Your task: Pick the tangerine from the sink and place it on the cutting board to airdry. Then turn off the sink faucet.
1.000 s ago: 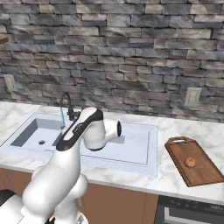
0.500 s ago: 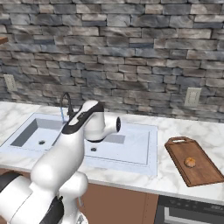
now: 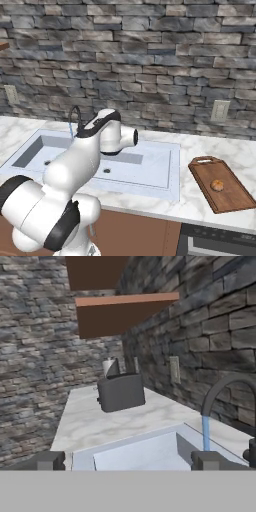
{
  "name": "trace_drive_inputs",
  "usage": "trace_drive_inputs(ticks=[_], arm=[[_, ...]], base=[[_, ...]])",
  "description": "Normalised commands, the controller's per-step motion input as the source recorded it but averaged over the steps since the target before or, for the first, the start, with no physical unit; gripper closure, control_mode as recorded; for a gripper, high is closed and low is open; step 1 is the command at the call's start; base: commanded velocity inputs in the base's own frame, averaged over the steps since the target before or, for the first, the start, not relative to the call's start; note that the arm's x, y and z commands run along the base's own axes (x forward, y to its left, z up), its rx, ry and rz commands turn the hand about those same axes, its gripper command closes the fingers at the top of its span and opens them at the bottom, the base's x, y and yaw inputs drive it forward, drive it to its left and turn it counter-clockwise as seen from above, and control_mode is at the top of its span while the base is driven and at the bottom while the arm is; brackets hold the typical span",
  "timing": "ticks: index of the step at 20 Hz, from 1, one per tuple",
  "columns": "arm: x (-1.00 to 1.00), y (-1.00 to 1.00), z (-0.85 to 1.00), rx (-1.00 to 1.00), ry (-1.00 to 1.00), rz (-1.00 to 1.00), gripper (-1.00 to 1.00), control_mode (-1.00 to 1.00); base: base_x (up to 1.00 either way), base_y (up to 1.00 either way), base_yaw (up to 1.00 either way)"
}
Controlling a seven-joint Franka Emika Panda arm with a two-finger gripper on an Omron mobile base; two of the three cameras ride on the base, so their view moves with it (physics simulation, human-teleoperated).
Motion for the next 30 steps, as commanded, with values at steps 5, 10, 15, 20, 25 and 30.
trace_drive_inputs(ticks=[5, 10, 15, 20, 25, 30], arm=[[0.22, 0.15, -0.13, 0.0, 0.0, 0.0, -1.0, -1.0], [0.16, 0.1, -0.16, 0.0, 0.0, 0.0, -1.0, -1.0], [0.19, 0.02, -0.1, 0.0, 0.0, 0.0, -1.0, -1.0], [0.26, 0.0, -0.01, 0.01, 0.0, 0.0, -1.0, -1.0], [0.25, 0.0, -0.04, 0.02, 0.0, 0.0, -1.0, -1.0], [0.17, 0.03, -0.14, 0.01, 0.0, 0.0, -1.0, -1.0]], base=[[0.0, 0.0, 0.0], [0.0, 0.0, 0.0], [0.0, 0.0, 0.0], [0.0, 0.0, 0.0], [0.0, 0.0, 0.0], [0.0, 0.0, 0.0]])
